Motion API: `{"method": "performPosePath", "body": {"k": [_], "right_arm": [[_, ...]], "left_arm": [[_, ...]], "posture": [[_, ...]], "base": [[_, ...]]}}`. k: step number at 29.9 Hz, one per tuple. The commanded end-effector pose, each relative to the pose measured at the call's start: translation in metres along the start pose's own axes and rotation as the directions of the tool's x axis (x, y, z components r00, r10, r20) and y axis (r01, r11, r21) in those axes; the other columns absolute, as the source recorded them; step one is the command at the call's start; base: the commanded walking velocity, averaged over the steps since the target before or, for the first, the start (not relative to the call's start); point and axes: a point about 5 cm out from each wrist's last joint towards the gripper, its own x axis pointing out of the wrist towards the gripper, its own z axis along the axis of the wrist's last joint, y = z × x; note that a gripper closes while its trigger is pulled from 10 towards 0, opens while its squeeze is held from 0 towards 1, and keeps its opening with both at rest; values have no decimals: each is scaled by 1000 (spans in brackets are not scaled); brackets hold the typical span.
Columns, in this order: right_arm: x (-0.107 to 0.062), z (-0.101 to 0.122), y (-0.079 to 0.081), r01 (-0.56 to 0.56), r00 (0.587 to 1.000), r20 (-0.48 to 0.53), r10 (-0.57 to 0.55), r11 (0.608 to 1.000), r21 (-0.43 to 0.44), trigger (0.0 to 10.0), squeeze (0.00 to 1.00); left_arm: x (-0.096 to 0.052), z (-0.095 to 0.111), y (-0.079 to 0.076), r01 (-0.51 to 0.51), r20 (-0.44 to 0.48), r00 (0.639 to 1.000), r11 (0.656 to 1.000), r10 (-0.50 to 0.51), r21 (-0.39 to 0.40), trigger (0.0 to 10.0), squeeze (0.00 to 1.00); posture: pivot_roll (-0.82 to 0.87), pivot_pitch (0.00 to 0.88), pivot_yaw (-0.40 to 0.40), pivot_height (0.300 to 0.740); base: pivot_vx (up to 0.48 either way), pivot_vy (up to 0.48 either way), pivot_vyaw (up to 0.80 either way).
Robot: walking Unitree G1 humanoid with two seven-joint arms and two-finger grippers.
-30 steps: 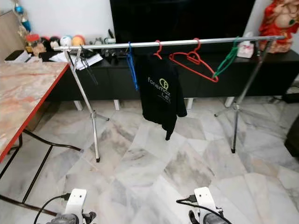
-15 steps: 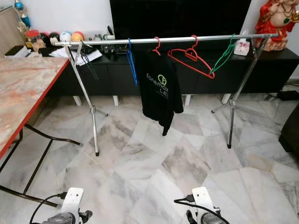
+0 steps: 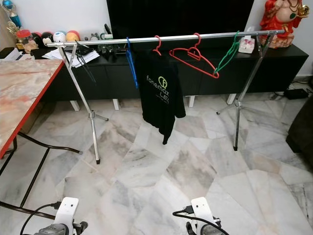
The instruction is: Hang hanger
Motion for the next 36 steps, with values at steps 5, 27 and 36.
{"method": "performPosePath", "body": {"k": [5,27,36], "right_arm": [[1,4,11,-9,1000,26,8,1000,30,10000,0],[0,12,-9,-6,1000,30,5,1000,18,10000,0],[-2,20,-23,12,999,50,-14,999,49,10000,0]], "left_arm": [[-2,-2,13,-19,6,1000,1000,19,23,10000,0],[1,10,-5,0,39,999,998,3,-63,10000,0],[3,22,-16,22,36,999,999,-21,-29,10000,0]], "posture": [[-124,0,-11,740],[-33,0,-35,740],[-49,0,-19,740]], "base": [[0,0,0],[0,0,0],[0,0,0]]}}
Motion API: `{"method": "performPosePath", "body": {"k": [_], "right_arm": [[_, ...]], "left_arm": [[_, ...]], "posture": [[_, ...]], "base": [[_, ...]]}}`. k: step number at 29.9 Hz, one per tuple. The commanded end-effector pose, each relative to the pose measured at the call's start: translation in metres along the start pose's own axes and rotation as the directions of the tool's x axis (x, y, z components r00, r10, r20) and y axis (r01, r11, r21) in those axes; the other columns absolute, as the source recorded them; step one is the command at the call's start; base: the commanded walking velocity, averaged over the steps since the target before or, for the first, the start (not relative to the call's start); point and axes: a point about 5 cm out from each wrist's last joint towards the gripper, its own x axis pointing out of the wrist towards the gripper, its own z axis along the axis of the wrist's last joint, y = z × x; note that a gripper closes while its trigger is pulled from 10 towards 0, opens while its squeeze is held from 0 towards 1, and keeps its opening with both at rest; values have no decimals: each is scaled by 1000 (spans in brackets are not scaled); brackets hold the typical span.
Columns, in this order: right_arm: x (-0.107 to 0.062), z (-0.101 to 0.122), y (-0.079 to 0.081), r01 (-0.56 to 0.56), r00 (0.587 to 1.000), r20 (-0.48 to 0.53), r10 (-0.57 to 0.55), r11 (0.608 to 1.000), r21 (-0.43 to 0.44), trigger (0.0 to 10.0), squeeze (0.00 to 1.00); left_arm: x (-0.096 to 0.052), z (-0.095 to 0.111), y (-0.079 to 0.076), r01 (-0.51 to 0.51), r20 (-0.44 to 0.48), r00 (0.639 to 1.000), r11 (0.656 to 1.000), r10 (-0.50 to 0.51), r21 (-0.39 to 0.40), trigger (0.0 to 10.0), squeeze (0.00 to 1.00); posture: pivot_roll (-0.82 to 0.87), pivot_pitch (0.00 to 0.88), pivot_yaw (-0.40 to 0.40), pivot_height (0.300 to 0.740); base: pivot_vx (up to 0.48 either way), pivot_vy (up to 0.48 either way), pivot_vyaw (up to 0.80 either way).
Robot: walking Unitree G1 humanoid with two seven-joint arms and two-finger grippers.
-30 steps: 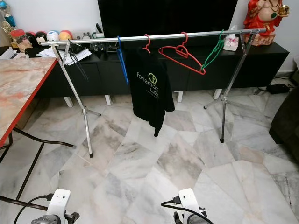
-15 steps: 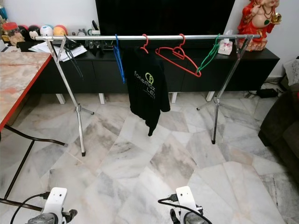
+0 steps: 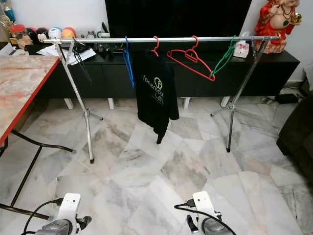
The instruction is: Hang hanger
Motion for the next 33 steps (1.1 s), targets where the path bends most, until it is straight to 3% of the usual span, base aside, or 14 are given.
{"method": "performPosePath", "body": {"k": [1,6,15,20,24,27,33], "right_arm": [[0,5,-6,12,1000,9,-12,1000,19,10000,0],[-1,6,-12,22,1000,9,-23,999,32,10000,0],[-2,4,-16,29,999,11,-30,997,67,10000,0],[-2,5,-17,26,1000,12,-27,998,62,10000,0],[-2,3,-18,33,999,8,-34,995,97,10000,0],[-2,-3,-17,39,999,-23,-35,982,185,10000,0],[-2,-11,-14,50,997,-66,-36,973,226,10000,0]], "left_arm": [[1,5,-3,4,-4,1000,1000,-4,16,10000,0],[1,5,-10,-5,-6,1000,998,4,-56,10000,0],[2,8,-15,23,-11,1000,999,-22,37,10000,0],[2,9,-16,25,-4,1000,999,-24,43,10000,0],[2,7,-17,24,-10,1000,999,-23,32,10000,0],[2,6,-17,23,-14,1000,999,-22,37,10000,0],[1,1,-17,13,-27,1000,1000,-13,16,10000,0]], "posture": [[-51,0,-18,740],[-41,0,-16,740],[-59,0,-7,740],[-54,0,-2,740],[-67,0,8,740],[-70,0,6,740],[-64,0,5,740]], "base": [[0,0,0],[0,0,0],[0,0,0],[0,0,0],[0,0,0],[0,0,0],[0,0,0]]}}
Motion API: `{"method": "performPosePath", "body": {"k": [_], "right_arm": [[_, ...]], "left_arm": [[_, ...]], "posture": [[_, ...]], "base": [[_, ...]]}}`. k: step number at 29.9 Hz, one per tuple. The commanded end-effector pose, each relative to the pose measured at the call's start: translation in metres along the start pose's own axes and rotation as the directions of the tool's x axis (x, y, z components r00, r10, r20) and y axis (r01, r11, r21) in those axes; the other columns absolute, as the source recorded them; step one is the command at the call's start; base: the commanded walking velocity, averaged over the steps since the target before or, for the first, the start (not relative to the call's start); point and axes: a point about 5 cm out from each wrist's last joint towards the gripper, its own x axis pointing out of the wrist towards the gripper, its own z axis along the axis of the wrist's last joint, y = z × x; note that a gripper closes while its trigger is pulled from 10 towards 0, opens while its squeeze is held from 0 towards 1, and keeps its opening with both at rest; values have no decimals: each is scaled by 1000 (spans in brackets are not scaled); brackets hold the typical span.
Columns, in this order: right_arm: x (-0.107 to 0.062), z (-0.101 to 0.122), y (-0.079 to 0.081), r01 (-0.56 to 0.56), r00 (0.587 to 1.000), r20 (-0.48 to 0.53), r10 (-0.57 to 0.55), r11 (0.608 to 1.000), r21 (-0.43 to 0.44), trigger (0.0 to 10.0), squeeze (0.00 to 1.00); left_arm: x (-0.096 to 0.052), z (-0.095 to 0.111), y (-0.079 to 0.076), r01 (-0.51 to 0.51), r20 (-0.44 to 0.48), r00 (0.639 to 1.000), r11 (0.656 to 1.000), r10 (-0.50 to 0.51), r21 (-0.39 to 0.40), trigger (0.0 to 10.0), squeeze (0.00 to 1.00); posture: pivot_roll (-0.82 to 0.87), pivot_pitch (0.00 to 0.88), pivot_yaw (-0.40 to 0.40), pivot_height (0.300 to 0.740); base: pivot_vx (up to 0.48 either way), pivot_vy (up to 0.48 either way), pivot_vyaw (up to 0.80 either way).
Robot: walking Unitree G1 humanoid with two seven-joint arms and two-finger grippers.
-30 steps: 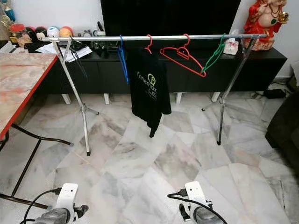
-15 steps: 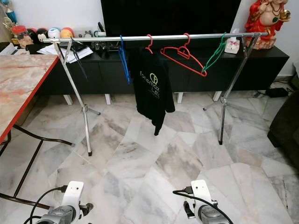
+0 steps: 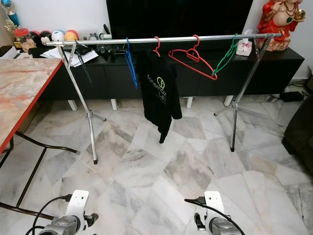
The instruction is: Hang hanger
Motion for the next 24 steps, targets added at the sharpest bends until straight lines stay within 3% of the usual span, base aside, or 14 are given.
{"method": "performPosePath", "body": {"k": [1,15,24], "right_arm": [[0,-5,2,-19,1000,-10,19,1000,19,10000,0],[0,-11,3,-47,998,-28,48,999,17,10000,0],[0,-9,3,-53,998,-27,53,999,-2,10000,0]], "left_arm": [[0,-8,0,-8,-29,1000,1000,8,-5,10000,0],[-1,-14,0,-11,-41,999,1000,10,-21,10000,0],[-1,-13,1,-5,-31,1000,1000,5,-26,10000,0]], "posture": [[-63,0,5,740],[-56,0,-5,740],[-63,0,4,740]], "base": [[0,0,0],[0,0,0],[0,0,-712]]}}
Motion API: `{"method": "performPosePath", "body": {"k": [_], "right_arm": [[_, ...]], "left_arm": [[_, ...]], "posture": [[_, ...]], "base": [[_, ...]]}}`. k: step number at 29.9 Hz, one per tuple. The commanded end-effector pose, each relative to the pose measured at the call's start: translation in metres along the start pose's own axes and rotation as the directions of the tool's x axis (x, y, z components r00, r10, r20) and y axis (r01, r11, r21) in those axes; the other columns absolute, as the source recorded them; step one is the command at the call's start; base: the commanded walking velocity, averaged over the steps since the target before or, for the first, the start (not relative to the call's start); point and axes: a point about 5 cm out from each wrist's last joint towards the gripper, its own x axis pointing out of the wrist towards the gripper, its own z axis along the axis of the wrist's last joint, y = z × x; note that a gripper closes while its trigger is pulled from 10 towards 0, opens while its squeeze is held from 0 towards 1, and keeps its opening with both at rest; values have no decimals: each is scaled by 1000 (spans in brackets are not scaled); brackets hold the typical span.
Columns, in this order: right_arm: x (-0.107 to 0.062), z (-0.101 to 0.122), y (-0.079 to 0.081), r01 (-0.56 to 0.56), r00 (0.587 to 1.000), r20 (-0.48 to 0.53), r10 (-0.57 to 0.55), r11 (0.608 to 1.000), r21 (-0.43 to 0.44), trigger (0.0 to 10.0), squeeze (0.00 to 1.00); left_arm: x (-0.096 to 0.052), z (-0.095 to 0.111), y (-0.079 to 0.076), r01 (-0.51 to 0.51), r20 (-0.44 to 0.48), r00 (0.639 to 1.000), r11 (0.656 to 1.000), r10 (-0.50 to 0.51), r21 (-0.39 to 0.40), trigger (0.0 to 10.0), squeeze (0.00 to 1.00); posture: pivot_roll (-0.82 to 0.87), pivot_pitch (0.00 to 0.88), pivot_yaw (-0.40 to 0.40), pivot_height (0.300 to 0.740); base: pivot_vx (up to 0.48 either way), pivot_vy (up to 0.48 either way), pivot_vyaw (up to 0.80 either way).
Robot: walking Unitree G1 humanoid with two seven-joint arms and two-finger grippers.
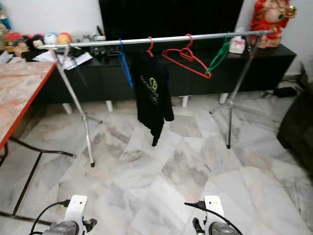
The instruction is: Hang hanger
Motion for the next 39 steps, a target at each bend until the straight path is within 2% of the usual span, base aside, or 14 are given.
{"method": "performPosePath", "body": {"k": [1,8,18,33,39], "right_arm": [[0,-1,1,-3,1000,-4,3,1000,-2,10000,0],[0,1,2,-7,1000,-3,7,1000,-20,10000,0],[0,1,1,-3,1000,1,3,1000,-25,10000,0],[0,2,2,-4,1000,3,5,999,-46,10000,0],[0,3,3,-4,1000,4,4,999,-51,10000,0]], "left_arm": [[0,1,0,4,0,1000,1000,-4,-6,10000,0],[0,2,2,0,-4,1000,1000,0,2,10000,0],[0,2,1,14,-19,1000,998,-13,57,10000,0],[0,3,3,12,-19,1000,998,-11,62,10000,0],[0,3,3,16,-19,1000,997,-15,73,10000,0]], "posture": [[-64,0,4,740],[-60,0,2,740],[-70,0,9,740],[-75,0,15,740],[-79,0,19,740]], "base": [[0,0,-756],[0,0,-756],[0,-48,-757],[0,0,-749],[0,-181,-745]]}}
